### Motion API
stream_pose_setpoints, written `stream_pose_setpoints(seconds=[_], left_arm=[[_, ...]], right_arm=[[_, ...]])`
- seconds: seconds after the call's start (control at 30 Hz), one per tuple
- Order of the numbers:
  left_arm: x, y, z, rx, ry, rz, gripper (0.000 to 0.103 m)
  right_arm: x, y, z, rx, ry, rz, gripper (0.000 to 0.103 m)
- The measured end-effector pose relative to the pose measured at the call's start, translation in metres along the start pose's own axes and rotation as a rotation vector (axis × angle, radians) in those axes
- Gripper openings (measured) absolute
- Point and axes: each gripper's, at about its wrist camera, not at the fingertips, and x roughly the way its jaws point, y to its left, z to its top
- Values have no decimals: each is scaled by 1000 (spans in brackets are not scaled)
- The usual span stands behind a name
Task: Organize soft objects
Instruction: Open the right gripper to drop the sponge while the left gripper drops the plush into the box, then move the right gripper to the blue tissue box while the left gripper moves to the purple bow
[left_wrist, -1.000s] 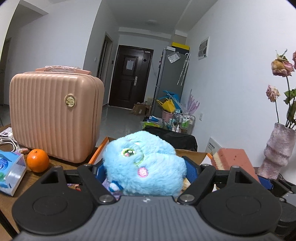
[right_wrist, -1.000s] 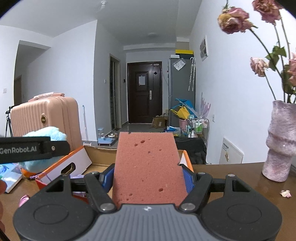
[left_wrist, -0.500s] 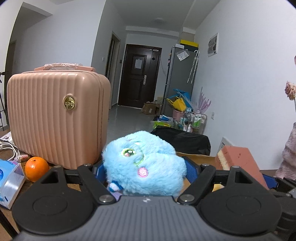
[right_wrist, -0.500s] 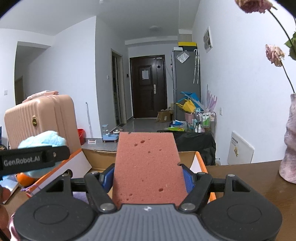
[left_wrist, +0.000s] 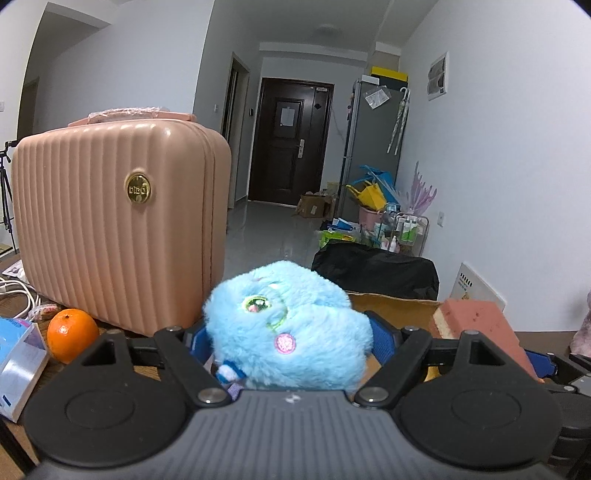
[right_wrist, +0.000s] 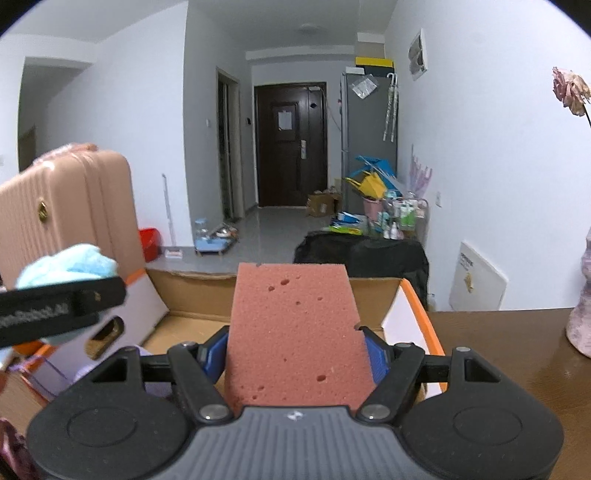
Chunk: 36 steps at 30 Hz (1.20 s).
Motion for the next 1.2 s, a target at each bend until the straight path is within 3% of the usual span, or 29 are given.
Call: stream_pose_setpoints(seconds=[0.07,0.3,0.8,1.2], left_arm=[[0,1,-2,-1,2,12,96],[-2,3,-3,-8,-8,48,103],[-9,6,-1,-23,-9,58,103],[-41,8,-7,-8,-38,41,103]], right_arm=[[3,-3,-1,9,20,-17,79],[1,-16,-1,71,37,-43,98],[-24,-18,-6,37,-4,-74,98],[-61,-23,-18,49,-46,-66,98]])
